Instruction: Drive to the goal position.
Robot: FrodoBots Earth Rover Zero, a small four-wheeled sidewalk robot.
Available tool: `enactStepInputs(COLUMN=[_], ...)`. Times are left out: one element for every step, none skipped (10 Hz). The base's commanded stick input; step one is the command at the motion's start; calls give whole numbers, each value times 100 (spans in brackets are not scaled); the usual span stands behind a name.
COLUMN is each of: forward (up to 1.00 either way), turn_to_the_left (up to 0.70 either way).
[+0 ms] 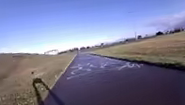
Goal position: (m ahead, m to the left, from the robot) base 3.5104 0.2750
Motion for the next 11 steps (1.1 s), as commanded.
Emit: enactStepInputs(forward=[100,100,100,100,100,100,100,100,100,100,100], turn_to_the_left=[0,0,0,3,12,35,18,2,2,1,2])
